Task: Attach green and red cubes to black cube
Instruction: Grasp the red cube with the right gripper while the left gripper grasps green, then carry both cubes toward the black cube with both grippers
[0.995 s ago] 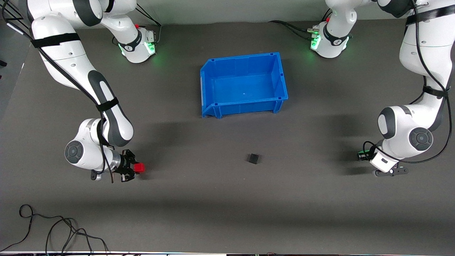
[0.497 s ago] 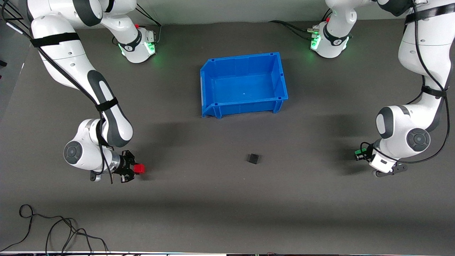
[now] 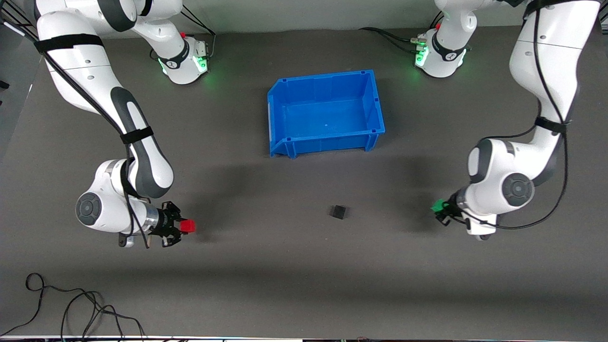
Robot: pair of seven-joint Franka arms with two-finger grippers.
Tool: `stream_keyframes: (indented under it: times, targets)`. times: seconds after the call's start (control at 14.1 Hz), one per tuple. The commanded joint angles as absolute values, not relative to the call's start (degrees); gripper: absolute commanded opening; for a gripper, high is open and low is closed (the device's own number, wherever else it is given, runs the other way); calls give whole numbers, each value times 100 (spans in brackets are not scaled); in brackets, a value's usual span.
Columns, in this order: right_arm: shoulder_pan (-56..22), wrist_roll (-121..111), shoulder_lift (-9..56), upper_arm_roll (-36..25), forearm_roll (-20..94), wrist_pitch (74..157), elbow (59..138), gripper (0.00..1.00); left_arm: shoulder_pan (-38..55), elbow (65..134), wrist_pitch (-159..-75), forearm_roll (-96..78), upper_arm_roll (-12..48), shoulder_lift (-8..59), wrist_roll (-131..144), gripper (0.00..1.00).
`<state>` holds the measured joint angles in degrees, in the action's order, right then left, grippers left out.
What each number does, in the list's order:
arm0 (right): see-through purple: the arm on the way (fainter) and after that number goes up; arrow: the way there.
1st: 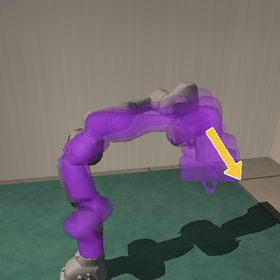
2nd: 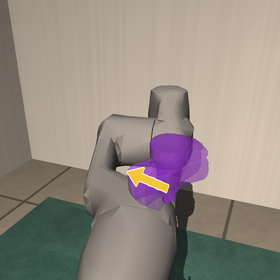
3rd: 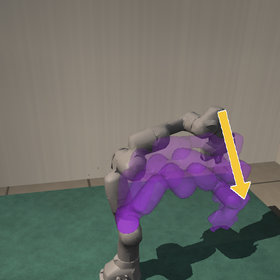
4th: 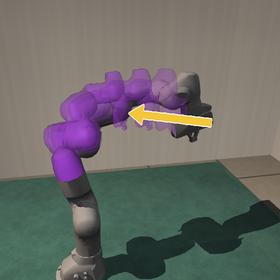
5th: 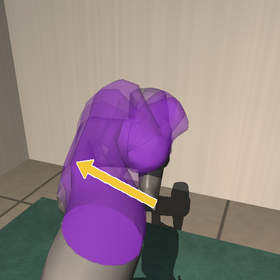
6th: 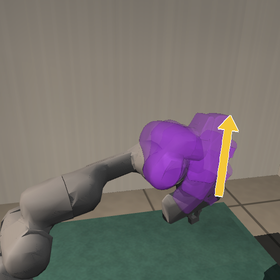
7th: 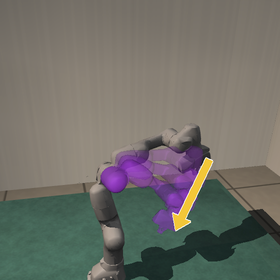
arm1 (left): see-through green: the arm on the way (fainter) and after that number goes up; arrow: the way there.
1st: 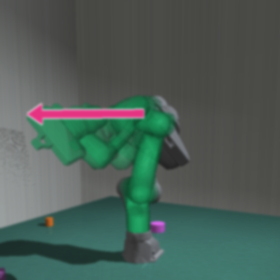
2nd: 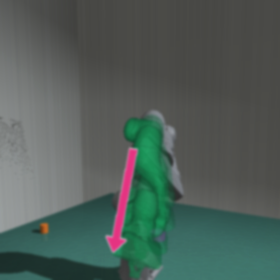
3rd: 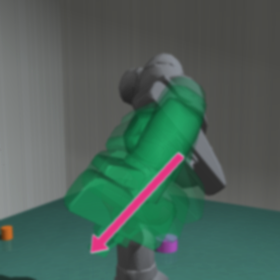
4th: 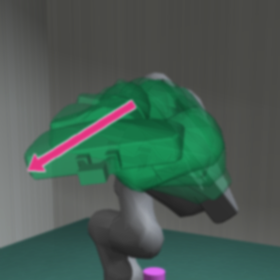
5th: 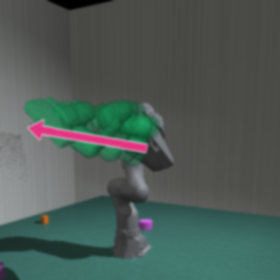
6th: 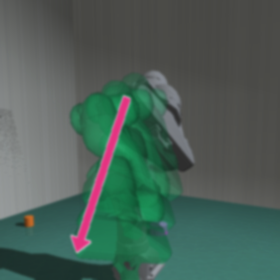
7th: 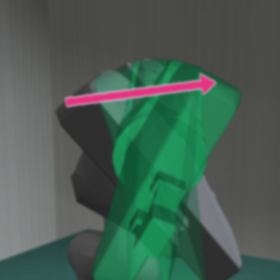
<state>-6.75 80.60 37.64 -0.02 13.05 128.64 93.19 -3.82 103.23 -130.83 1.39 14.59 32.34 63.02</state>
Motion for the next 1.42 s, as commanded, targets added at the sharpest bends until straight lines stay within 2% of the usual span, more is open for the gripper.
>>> stream_keyframes:
  times: [0.0, 0.14, 0.5, 0.71, 1.07, 1.35]
  targets:
    - [-834, 8235, 3709, 167, 1729, 12823, 9220, 17, -256, 10082, -12937, -140, 1766, 3278, 7432, 0]
    - [-1185, 8401, 3805, 150, 2151, 12832, 9010, 12, 130, 9880, -13051, -158, 1793, 3410, 8082, 0]
    - [-2055, 10157, 4490, 149, 2162, 13306, 8018, 13, 895, 9133, -13438, -132, 1775, 4147, 9402, 0]
    - [-2468, 11054, 4912, 141, 2145, 13472, 7499, 12, 1116, 8939, -13499, -106, 1767, 4393, 9685, 0]
    - [-3084, 11925, 5176, 88, 2118, 14149, 7400, 12, 1687, 8631, -13808, -88, 1407, 4790, 10081, 0]
    - [-3418, 12610, 5308, 79, 1847, 14440, 7357, 12, 1749, 8490, -14070, -88, 1354, 5018, 10116, 0]
